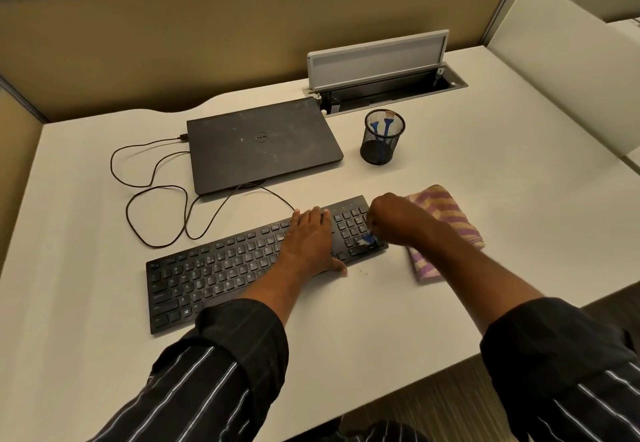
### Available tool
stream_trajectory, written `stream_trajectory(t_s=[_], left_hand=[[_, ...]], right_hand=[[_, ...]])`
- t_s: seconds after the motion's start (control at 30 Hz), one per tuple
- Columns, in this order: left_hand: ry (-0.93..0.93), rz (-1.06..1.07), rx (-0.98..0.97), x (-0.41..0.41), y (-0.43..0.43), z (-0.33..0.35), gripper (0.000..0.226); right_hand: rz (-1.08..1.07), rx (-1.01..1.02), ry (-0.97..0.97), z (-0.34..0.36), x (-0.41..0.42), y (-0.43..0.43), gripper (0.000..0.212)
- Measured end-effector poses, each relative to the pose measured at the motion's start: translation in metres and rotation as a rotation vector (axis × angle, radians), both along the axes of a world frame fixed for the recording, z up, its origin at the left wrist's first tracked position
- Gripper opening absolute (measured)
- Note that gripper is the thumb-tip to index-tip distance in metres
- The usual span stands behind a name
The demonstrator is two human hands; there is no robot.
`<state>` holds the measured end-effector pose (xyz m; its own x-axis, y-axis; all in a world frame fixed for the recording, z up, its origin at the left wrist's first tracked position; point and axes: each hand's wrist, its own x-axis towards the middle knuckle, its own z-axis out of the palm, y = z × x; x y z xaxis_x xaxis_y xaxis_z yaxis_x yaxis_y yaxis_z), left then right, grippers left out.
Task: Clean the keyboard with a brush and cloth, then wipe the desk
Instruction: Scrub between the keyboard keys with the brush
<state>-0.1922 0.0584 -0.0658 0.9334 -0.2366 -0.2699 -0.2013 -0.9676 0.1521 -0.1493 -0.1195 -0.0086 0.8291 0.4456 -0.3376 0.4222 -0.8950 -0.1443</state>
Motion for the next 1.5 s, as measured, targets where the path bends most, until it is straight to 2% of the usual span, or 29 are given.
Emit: stream_trajectory(t_s=[0.23,0.43,0.6,0.77,0.9,1.03,1.1,1.2,1.3,1.5], left_hand=[[-0.005,0.001,0.008,0.001,-0.001,0.000,0.129],[-0.010,0.004,0.004,0.000,0.000,-0.002,0.129],[-0.018,0.003,-0.001,0.001,0.000,-0.004,0.129],[-0.016,0.002,0.002,0.000,0.000,-0.004,0.129],[-0.014,0.006,-0.007,0.000,0.001,-0.005,0.129],[-0.016,0.008,-0.014,0.001,0.000,-0.004,0.129],[-0.015,0.011,-0.020,0.001,0.000,-0.004,0.129],[-0.006,0.012,-0.019,0.000,0.001,-0.005,0.129],[-0.011,0.017,-0.024,-0.001,0.001,-0.006,0.129],[0.001,0.020,-0.023,0.001,0.000,-0.006,0.130]], right_hand=[[-0.204,0.213,-0.045,0.008,0.020,0.010,0.023],[-0.291,0.096,-0.091,-0.003,0.018,0.005,0.017],[-0.225,0.204,-0.127,0.005,0.031,0.010,0.021],[-0.025,0.053,-0.118,0.004,0.025,0.013,0.025],[-0.083,0.037,-0.143,0.005,0.030,0.002,0.024],[-0.074,0.191,-0.129,0.011,0.033,0.016,0.021],[-0.081,0.180,-0.102,0.008,0.032,0.021,0.021],[-0.201,0.109,-0.098,-0.001,0.031,0.016,0.022],[-0.291,0.145,-0.105,-0.001,0.036,0.012,0.021],[-0.263,0.193,-0.086,-0.005,0.036,0.025,0.023]])
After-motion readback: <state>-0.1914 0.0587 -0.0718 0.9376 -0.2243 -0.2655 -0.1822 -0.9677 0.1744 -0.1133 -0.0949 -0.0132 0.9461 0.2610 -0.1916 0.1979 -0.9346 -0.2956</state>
